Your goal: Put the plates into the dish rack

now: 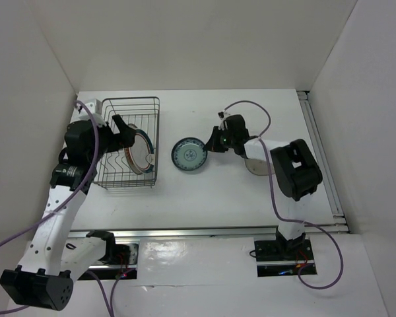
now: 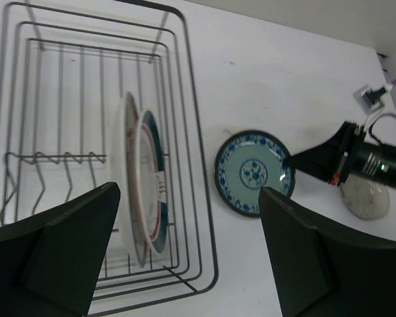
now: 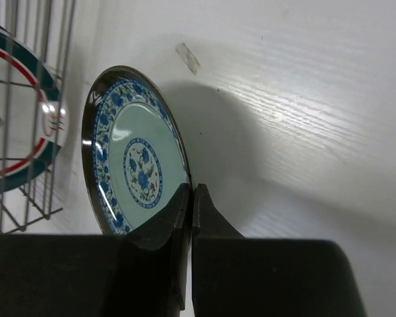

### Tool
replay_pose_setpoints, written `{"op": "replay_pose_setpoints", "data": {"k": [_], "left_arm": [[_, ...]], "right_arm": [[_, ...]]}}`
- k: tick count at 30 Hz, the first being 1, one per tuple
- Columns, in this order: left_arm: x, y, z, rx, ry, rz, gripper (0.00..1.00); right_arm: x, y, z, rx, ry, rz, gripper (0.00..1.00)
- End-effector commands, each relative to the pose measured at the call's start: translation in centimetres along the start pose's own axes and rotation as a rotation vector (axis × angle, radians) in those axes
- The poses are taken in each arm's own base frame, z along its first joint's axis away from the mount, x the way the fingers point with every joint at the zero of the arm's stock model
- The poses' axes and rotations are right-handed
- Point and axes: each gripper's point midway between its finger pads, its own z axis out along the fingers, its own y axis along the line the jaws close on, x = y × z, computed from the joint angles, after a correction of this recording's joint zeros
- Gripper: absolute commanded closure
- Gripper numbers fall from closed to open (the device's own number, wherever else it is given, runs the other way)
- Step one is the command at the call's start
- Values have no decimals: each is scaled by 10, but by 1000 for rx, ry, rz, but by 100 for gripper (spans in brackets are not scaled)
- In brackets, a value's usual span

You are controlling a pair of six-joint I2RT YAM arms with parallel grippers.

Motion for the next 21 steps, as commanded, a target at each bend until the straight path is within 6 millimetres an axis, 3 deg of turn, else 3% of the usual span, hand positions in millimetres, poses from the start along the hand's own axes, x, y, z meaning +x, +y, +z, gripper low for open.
{"op": "replay_pose_setpoints", "data": {"k": [1, 4, 9, 12, 17, 21], "left_arm": [[-18, -52, -9, 279, -23, 65, 0], [-11, -79, -21, 460, -6, 104, 0], [-5, -84, -19, 499, 10, 107, 0], [2, -88, -16, 530, 49, 94, 0], [5, -101, -19, 623, 70, 95, 0], [9, -106, -19, 662, 96, 85, 0]], "right_arm": [[-81, 48, -59, 16, -219, -98, 100], [-98, 72, -84, -9, -275, -123, 100], [-112, 119, -134, -141, -353, -150, 100], [-103, 149, -146, -268, -344, -176, 100], [-93, 172, -148, -350, -334, -172, 100], [-82, 206, -154, -460, -331, -208, 100]]}}
